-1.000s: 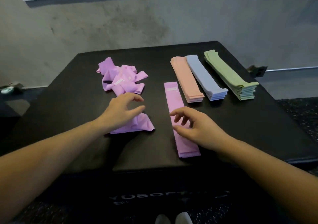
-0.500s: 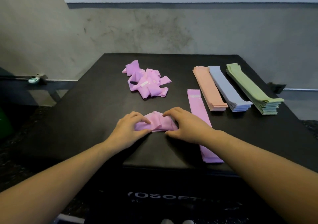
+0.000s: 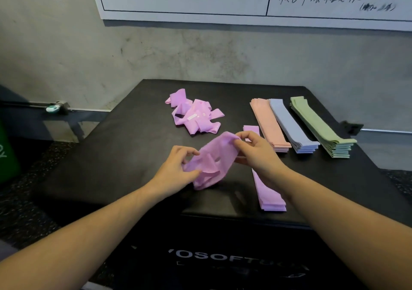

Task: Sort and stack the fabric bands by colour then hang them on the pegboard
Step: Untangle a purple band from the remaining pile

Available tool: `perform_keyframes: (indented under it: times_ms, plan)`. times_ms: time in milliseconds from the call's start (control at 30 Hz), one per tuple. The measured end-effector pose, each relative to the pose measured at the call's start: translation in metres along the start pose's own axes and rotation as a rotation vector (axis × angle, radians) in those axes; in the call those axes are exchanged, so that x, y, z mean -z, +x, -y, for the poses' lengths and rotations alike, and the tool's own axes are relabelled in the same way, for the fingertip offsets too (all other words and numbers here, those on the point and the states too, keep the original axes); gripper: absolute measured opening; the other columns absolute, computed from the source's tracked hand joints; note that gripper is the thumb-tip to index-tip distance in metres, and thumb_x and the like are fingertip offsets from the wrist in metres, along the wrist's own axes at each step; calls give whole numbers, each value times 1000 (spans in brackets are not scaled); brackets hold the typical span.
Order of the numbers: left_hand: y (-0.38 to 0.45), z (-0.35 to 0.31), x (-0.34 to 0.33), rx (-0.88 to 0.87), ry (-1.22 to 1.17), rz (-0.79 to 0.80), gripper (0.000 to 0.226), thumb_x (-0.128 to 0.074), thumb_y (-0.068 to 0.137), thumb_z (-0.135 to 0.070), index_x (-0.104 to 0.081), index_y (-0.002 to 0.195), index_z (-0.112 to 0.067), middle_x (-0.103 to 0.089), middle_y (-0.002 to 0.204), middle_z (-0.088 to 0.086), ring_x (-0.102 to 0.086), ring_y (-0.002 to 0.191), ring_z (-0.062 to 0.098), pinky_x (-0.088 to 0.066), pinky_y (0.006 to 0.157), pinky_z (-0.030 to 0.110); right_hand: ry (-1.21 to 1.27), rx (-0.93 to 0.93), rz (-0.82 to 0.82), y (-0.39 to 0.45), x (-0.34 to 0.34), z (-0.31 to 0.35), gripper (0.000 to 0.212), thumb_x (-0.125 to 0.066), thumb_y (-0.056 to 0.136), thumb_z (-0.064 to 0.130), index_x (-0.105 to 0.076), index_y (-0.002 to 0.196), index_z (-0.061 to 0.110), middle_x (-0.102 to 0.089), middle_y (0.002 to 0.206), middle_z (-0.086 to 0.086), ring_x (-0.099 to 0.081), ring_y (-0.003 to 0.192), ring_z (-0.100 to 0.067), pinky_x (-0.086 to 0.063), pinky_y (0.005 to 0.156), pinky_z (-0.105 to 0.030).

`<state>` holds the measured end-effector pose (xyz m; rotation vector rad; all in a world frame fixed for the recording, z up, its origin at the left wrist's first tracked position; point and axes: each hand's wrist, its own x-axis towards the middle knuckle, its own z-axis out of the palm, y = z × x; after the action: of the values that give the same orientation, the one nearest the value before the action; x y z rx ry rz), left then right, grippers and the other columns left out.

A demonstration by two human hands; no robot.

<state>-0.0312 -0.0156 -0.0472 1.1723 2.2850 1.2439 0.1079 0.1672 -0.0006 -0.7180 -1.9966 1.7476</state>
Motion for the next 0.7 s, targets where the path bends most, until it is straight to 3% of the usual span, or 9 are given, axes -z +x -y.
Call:
perform_keyframes:
  times_ms: [133, 233, 333, 433, 600, 700]
  plan:
    - [-6, -23, 2, -54, -83, -5, 39, -81, 83, -30, -56, 111, -40, -43, 127, -15, -56, 107, -4, -39, 83, 3, 58, 75, 12, -14, 2, 24, 11, -52, 105, 23, -63, 106, 24, -67, 104, 3, -63, 94, -14, -54, 69, -25]
    - [-12, -53, 4, -59, -245, 3, 58, -81, 71, -50, -48, 118, -45, -51, 132, -18, -54, 117, -7, -42, 86, 4, 82, 100, 87, -27, 3, 43, 15, -49, 106, 20, -63, 103, 25, -67, 102, 3, -62, 86, -10, -51, 63, -25]
    - [-16, -83, 3, -102, -382, -11, 60, -82, 75, -42, -46, 123, -45, -57, 127, -16, -58, 112, -9, -49, 88, 13, 113, 111, 167, -40, 3, 59, 26, -47, 106, 16, -68, 97, 28, -69, 95, 3, -61, 81, -11, -49, 62, -27]
    - [-19, -107, 4, -106, -360, -38, 50, -80, 79, -42, -57, 123, -33, -67, 114, -11, -64, 100, -2, -51, 79, 16, 125, 141, 176, -52, 7, 73, 33, -46, 105, 12, -71, 93, 31, -68, 93, 3, -56, 82, -13, -47, 62, -26]
    - [-35, -135, 6, -111, -340, -37, 13, -72, 93, -16, -69, 105, -10, -68, 75, -11, -60, 65, -4, -46, 60, 11, 115, 167, 117, -71, 19, 91, 42, -42, 103, 6, -72, 87, 30, -68, 80, 15, -54, 82, -13, -43, 66, -29]
    - [-47, -147, 7, -88, -394, -15, 13, -68, 96, -15, -70, 107, -9, -71, 79, -7, -62, 69, -1, -48, 62, 12, 102, 156, 96, -80, 25, 98, 41, -40, 102, 1, -72, 90, 25, -70, 79, 14, -58, 85, -13, -47, 73, -28]
